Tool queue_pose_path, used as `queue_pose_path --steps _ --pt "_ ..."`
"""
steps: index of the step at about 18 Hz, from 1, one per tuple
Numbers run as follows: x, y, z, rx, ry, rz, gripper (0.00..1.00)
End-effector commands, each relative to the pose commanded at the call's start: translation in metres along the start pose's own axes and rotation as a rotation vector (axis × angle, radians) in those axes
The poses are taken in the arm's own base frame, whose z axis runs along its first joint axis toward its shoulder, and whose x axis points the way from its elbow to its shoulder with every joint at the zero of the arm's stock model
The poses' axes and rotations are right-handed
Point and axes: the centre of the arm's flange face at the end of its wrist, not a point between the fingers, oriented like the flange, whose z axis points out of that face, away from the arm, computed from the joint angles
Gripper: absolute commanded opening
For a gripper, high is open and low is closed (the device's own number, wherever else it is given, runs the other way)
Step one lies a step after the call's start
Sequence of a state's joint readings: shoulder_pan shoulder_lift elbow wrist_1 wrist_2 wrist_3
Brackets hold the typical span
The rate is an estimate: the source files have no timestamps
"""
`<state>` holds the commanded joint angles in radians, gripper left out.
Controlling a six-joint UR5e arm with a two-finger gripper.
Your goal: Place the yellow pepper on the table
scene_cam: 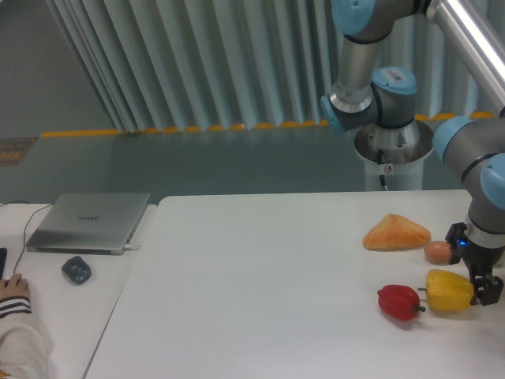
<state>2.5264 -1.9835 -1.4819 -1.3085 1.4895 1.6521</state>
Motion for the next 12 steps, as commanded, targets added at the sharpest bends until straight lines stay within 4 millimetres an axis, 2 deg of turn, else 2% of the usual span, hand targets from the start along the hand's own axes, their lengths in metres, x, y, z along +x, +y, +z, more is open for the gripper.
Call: queue_pose_path --steps 3,6,9,12 --pt "-0.004 0.001 -0.014 -0.013 -0.063 0.008 1.0" --pt "-0.001 -0.014 -0.026 -0.036 -0.095 0.036 1.0" --pt "0.007 -0.021 -0.042 -0.038 -0.119 0.047 1.0" --pt "0.013 -0.027 -0.044 -0.039 -0.119 0.056 1.0"
